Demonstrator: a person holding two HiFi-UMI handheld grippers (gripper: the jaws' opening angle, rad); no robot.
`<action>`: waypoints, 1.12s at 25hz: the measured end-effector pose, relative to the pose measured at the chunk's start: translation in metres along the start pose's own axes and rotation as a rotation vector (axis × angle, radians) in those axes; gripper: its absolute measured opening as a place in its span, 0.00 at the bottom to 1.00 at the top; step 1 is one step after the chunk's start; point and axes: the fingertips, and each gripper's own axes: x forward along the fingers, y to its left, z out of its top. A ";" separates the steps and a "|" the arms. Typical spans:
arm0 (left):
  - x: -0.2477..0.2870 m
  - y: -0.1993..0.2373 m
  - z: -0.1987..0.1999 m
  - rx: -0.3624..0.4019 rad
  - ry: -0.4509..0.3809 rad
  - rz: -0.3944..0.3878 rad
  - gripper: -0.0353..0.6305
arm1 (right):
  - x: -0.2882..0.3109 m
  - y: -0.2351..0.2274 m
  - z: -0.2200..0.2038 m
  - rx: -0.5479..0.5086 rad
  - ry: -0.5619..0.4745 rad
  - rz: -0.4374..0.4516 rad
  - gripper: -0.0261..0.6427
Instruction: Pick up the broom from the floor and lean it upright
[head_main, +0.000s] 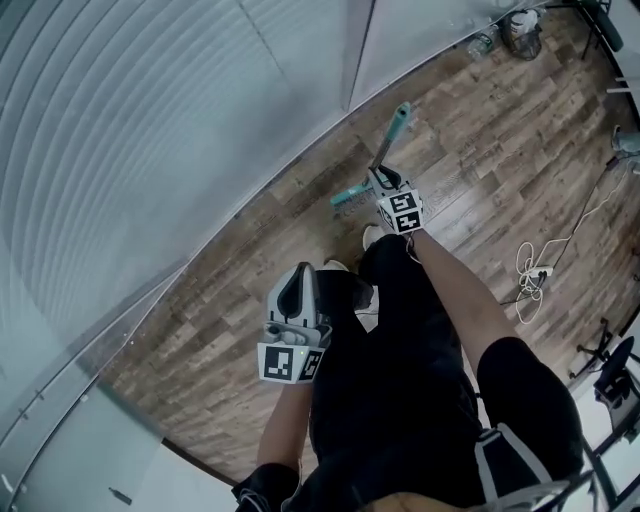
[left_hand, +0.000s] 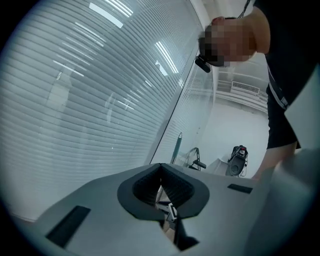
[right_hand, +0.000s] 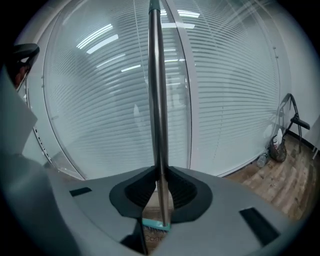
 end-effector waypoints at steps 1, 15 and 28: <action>0.002 0.006 -0.008 -0.002 -0.003 0.009 0.08 | 0.013 -0.005 -0.010 -0.009 0.012 0.001 0.16; 0.025 0.053 -0.080 -0.065 0.079 0.056 0.08 | 0.137 -0.036 -0.034 -0.013 0.082 0.032 0.16; 0.049 0.046 -0.075 -0.161 0.040 -0.005 0.08 | 0.192 -0.045 -0.007 -0.087 0.048 0.004 0.18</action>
